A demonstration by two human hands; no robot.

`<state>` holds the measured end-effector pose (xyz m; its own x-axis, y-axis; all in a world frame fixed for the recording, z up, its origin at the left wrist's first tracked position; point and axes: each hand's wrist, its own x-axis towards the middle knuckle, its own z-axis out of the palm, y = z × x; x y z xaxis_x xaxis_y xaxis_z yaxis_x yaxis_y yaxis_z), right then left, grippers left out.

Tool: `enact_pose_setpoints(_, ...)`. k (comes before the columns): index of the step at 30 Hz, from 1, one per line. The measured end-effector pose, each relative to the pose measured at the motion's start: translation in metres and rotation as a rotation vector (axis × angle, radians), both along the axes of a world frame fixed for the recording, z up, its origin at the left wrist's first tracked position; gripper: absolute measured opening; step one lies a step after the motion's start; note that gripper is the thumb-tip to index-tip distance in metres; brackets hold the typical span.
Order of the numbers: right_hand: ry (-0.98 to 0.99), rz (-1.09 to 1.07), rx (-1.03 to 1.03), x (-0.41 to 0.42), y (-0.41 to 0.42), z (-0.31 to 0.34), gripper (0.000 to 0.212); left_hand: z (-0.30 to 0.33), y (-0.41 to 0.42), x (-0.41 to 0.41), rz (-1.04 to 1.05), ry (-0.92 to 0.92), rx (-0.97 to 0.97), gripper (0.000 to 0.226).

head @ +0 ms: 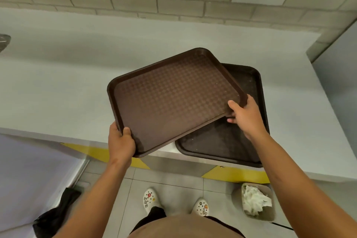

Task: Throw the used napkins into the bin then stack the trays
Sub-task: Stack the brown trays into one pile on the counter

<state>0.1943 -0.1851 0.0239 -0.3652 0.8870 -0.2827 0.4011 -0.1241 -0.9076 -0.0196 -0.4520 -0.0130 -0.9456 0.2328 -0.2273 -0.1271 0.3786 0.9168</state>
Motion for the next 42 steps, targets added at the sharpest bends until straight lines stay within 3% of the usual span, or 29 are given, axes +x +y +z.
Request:
enact_pose_setpoints(4, 0.069, 0.017, -0.070, 0.022, -0.022, -0.006, 0.060, -0.007, 0.028, 0.036, 0.037, -0.032, 0.022, 0.031)
enact_pose_setpoints(9, 0.131, 0.078, -0.189, 0.025, -0.059, -0.010, 0.037, -0.006, 0.059, 0.084, 0.069, -0.037, 0.036, 0.029)
enact_pose_setpoints(14, 0.195, 0.040, -0.178, 0.026, -0.075, -0.021, 0.054, -0.008, 0.072, 0.113, 0.037, -0.074, 0.075, 0.031)
enact_pose_setpoints(25, 0.156, -0.037, -0.027, 0.046, -0.028, -0.003, 0.042, 0.021, 0.093, 0.044, -0.029, -0.008, 0.084, 0.048)
enact_pose_setpoints(30, 0.120, -0.042, -0.022, 0.064, 0.002, 0.016, 0.034, 0.034, 0.096, 0.005, -0.202, 0.082, 0.032, 0.037)
enact_pose_setpoints(36, 0.014, 0.083, 0.073, 0.074, 0.038, 0.048, 0.034, 0.062, 0.109, -0.008, -0.631, 0.184, -0.045, 0.033)
enact_pose_setpoints(42, -0.123, 0.045, 0.151, 0.067, 0.051, 0.044, 0.033, 0.048, 0.126, 0.001, -0.648, 0.302, -0.179, 0.032)
